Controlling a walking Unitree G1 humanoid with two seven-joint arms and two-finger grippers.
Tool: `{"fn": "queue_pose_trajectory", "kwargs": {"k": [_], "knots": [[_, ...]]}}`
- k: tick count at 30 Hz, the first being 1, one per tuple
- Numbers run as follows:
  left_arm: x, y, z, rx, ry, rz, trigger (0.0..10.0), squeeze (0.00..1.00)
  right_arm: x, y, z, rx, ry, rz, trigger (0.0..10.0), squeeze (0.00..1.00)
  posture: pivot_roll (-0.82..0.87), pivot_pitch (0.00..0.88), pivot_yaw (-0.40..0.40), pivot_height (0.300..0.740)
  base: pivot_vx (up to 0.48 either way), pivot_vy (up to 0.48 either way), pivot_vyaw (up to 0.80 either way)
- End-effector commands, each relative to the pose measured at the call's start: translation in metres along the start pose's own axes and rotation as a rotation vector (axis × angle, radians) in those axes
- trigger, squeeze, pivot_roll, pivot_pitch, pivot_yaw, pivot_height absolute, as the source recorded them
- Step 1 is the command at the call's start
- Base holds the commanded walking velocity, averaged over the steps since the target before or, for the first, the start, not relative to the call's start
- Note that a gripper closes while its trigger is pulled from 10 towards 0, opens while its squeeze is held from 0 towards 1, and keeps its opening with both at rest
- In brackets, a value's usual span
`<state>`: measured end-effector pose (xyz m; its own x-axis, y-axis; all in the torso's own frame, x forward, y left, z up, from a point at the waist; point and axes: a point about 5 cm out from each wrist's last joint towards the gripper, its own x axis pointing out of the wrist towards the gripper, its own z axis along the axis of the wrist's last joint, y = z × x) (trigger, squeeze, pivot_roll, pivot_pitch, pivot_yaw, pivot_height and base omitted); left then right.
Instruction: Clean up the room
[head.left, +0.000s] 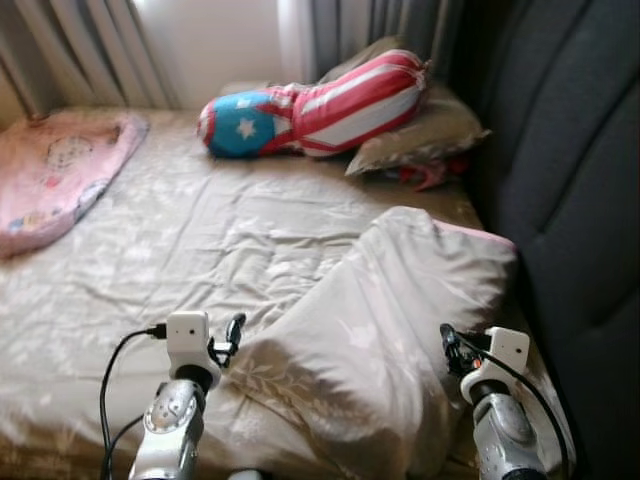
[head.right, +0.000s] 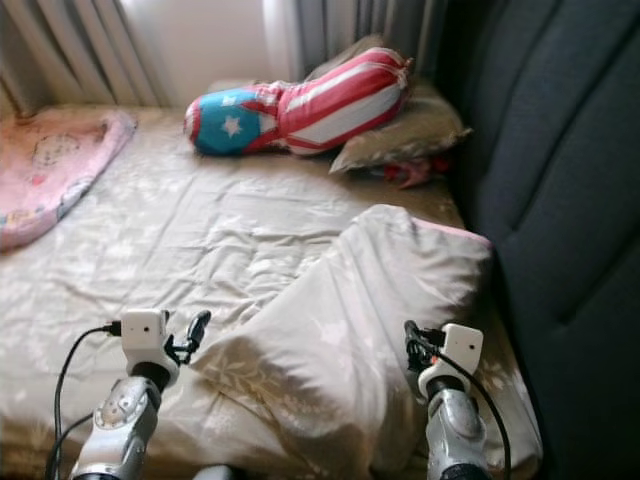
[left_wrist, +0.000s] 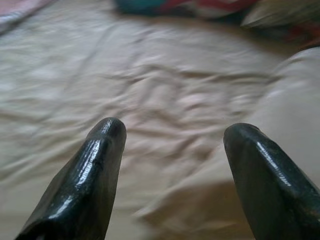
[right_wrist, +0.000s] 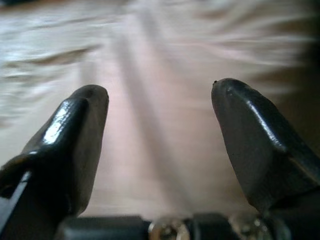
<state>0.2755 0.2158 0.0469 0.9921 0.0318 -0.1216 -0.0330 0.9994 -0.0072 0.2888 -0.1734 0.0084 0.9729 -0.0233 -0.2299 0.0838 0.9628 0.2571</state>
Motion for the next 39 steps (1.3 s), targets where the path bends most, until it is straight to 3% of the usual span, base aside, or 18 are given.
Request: {"fn": "queue_pose_trajectory", "kwargs": {"k": [1, 3, 10, 15, 22, 26, 37, 38, 39], "knots": [[0.0, -0.004, 0.001, -0.007, 0.0, -0.011, 10.0, 0.0, -0.005, -0.007, -0.008, 0.023, 0.044, -0.013, 10.0, 0.95, 0.04, 0.0, -0.011, 0.648, 0.0, 0.0, 0.0], [-0.001, -0.003, 0.0, -0.006, 0.001, -0.01, 10.0, 0.0, -0.006, -0.005, -0.012, 0.043, 0.069, 0.002, 10.0, 1.0, 0.04, 0.0, -0.009, 0.648, 0.0, 0.0, 0.0], [-0.006, 0.0, 0.0, 0.005, 0.006, -0.011, 10.0, 0.0, -0.012, -0.008, -0.029, 0.052, 0.185, -0.035, 10.0, 1.0, 0.06, 0.0, -0.004, 0.648, 0.0, 0.0, 0.0], [-0.008, 0.003, 0.002, 0.015, 0.007, -0.016, 10.0, 0.0, -0.008, -0.007, -0.027, 0.146, 0.194, -0.054, 10.0, 1.0, 0.07, 0.0, 0.0, 0.648, 0.0, 0.0, 0.0], [-0.014, 0.008, 0.003, 0.033, 0.013, -0.017, 10.0, 0.0, -0.001, -0.002, -0.023, 0.126, 0.237, -0.049, 10.0, 1.0, 0.09, 0.014, 0.007, 0.648, 0.0, 0.0, 0.0], [-0.018, 0.011, 0.005, 0.039, 0.012, -0.014, 10.0, 0.0, 0.003, -0.001, -0.02, 0.183, 0.252, -0.058, 10.0, 1.0, 0.11, 0.031, 0.003, 0.648, 0.0, 0.0, 0.0], [-0.031, 0.02, 0.008, 0.062, 0.026, -0.005, 10.0, 0.0, -0.001, 0.0, -0.032, 0.113, 0.382, -0.128, 10.0, 1.0, 0.14, 0.062, 0.014, 0.648, 0.0, 0.0, 0.0], [-0.033, 0.02, 0.008, 0.069, 0.031, -0.011, 10.0, 0.0, -0.003, 0.001, -0.036, 0.098, 0.409, -0.132, 10.0, 0.45, 0.15, 0.063, 0.018, 0.648, 0.0, 0.0, 0.0], [-0.033, 0.02, 0.008, 0.069, 0.031, -0.011, 10.0, 0.0, -0.003, 0.001, -0.036, 0.098, 0.409, -0.132, 10.0, 0.45, 0.15, 0.063, 0.018, 0.648, 0.0, 0.0, 0.0]]}}
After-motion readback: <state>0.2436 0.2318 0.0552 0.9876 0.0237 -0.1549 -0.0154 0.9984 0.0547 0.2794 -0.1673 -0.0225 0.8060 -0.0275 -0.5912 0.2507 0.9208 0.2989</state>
